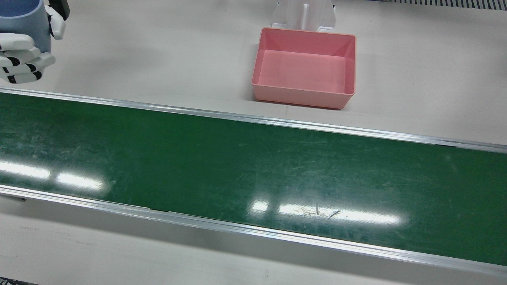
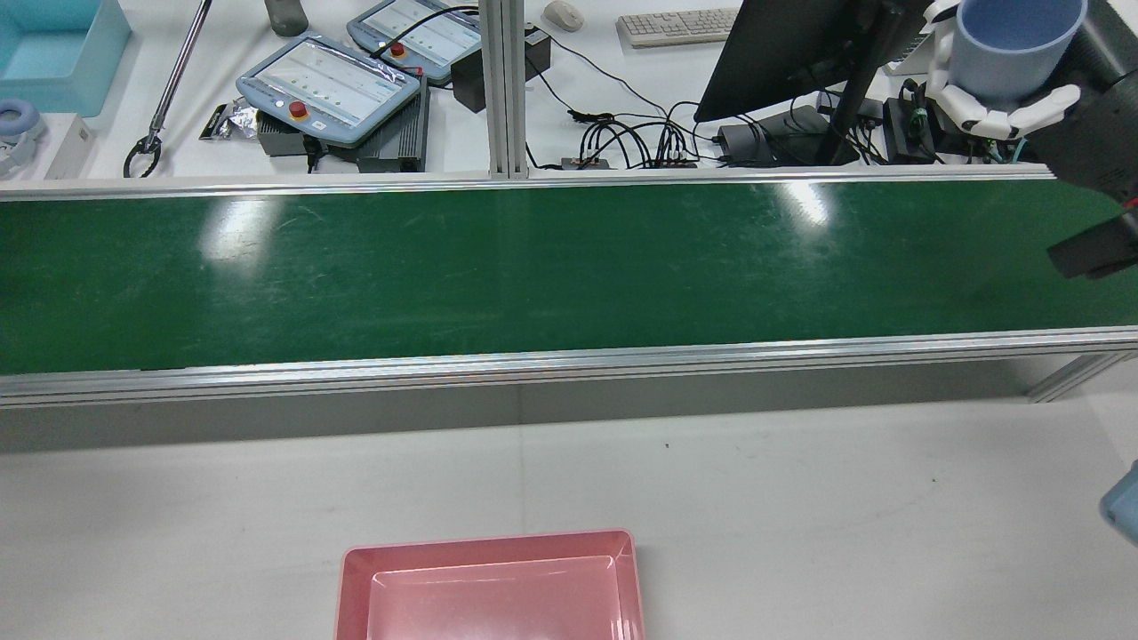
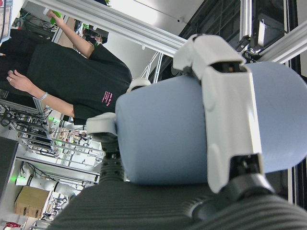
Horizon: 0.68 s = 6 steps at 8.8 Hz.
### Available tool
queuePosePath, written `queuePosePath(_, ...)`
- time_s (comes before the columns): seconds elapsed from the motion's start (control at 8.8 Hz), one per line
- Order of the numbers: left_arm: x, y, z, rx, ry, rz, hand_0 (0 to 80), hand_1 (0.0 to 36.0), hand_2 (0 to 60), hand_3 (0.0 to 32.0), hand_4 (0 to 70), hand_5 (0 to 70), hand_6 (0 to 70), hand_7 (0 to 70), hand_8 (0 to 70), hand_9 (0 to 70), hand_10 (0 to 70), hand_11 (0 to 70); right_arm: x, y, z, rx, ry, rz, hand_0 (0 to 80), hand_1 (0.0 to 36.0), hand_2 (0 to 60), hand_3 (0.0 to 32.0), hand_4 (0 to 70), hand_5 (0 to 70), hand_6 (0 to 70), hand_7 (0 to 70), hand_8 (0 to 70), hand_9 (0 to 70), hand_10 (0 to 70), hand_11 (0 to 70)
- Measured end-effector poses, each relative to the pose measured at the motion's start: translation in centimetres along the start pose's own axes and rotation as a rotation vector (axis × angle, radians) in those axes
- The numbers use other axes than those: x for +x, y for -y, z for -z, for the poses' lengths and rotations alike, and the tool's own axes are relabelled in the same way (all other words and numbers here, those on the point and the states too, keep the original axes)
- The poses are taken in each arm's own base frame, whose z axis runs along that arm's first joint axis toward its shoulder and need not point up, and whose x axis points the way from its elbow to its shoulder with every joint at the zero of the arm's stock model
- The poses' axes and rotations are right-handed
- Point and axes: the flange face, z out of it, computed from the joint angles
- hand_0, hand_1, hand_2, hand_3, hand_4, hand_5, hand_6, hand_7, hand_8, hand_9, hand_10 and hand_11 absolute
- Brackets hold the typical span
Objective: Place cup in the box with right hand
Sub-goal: 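Lift the blue cup up off the belt with the right hand, then carry the cup toward the robot and lower it over the pink tray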
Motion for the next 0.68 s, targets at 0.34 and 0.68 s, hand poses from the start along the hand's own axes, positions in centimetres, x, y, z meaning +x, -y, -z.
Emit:
queuePosePath(0.34, 0.0, 0.0, 0.0, 0.0, -0.001, -0.001, 0.0, 0.0, 0.0, 0.0, 0.0, 0.0, 0.0, 0.0, 0.0, 0.0, 0.0, 0.0, 5.0, -2.8, 0.5, -0.069, -0.123, 0.022, 78.4, 36.0, 60.0, 0.0, 6.5, 29.6, 48.8, 70.0, 70.0, 70.0, 52.2, 70.0)
queuePosePath(0.68, 0.0, 0.0, 0.0, 0.0, 0.0, -0.001, 0.0, 0.0, 0.0, 0.0, 0.0, 0.0, 0.0, 0.0, 0.0, 0.0, 0.0, 0.0, 13.5, -10.9, 2.4, -0.224, -0.257, 0.019, 80.0, 36.0, 60.0, 0.0, 9.2, 28.3, 47.3, 70.0, 70.0, 70.0, 50.1, 70.0)
